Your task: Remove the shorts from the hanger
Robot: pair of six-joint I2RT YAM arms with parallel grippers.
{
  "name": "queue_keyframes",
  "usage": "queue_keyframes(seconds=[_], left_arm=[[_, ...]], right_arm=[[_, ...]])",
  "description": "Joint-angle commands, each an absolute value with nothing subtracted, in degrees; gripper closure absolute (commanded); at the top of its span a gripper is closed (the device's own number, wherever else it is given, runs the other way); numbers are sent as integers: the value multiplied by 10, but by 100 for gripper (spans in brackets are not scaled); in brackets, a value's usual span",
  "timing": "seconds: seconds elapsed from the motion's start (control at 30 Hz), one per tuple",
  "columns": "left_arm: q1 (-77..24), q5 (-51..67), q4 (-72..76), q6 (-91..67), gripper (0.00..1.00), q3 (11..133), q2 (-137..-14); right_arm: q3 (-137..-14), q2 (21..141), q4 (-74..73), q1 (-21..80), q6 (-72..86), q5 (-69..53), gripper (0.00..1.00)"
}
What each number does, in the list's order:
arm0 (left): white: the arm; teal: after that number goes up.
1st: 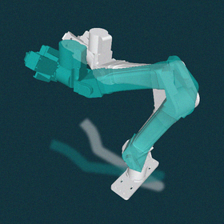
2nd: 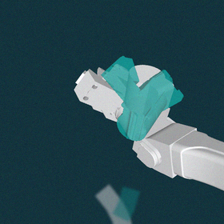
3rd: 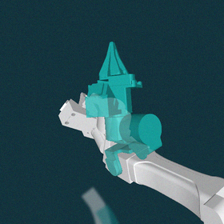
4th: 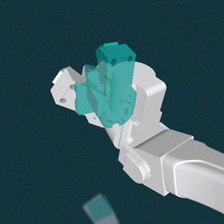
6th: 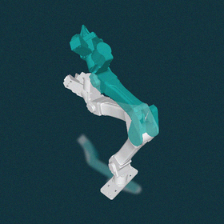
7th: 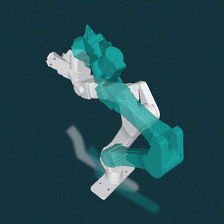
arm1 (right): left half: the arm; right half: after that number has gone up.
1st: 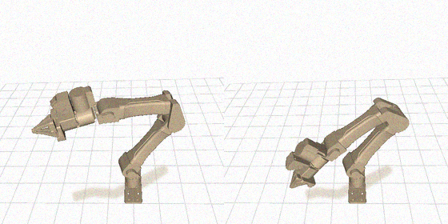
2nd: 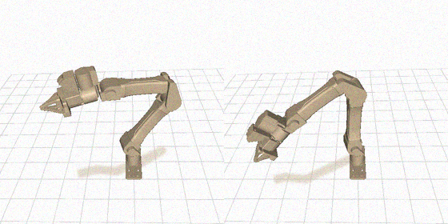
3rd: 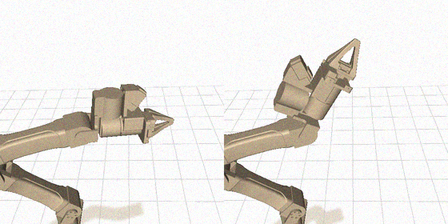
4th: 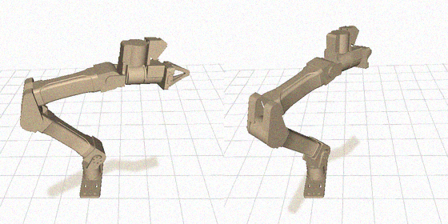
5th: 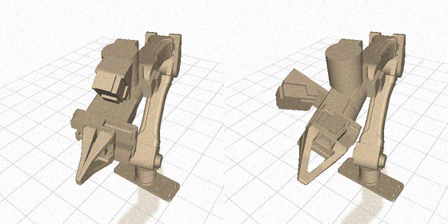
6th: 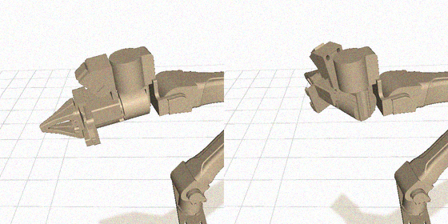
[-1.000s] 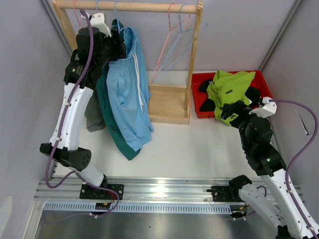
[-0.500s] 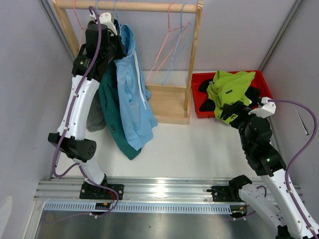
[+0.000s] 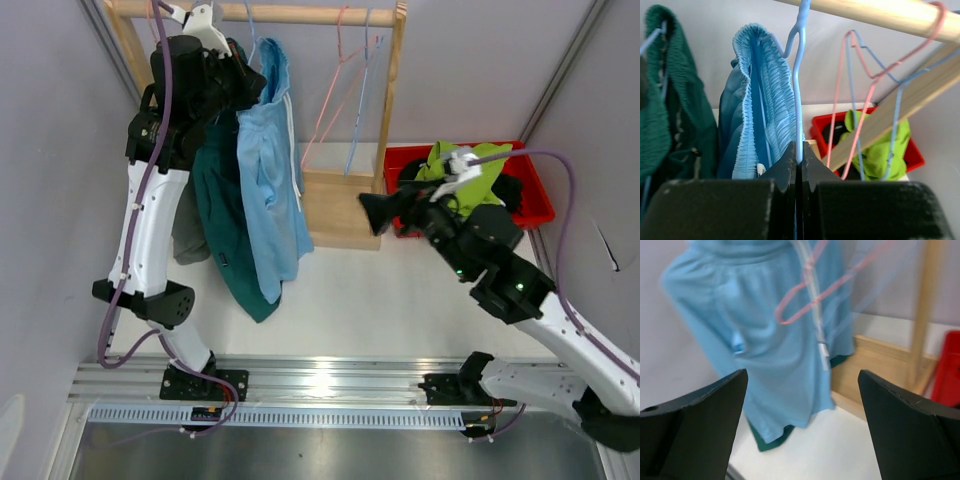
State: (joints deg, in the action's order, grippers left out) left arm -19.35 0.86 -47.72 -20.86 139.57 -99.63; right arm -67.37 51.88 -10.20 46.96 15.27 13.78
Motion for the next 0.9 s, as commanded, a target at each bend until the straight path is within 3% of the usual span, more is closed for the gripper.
queue_keyframes(seconds=[0.0,0.13,0.27,0.73,0.77,0.8,0.87], left_arm=[[-206,27,-403,-229,100,1403,-956],[-209,25,-403,-232,100,1399,-956],[-210,31,-399,-233,100,1394,-952],[-210,51,-385,-235,100,1304,-870],[-210,53,-384,-236,100,1295,-866],[-210,54,-379,-235,100,1290,-863],[-209,51,-375,-233,100,1280,-853]], right_arm=[[-779,602,-49,592,32,240,1],[-873,717,-40,696,3,290,1],[-919,804,-6,734,-18,301,1],[-1041,1010,70,737,-73,392,1],[-1047,1023,76,736,-76,396,5],[-1054,1028,78,736,-79,402,50],[-1054,1031,80,740,-69,408,100]])
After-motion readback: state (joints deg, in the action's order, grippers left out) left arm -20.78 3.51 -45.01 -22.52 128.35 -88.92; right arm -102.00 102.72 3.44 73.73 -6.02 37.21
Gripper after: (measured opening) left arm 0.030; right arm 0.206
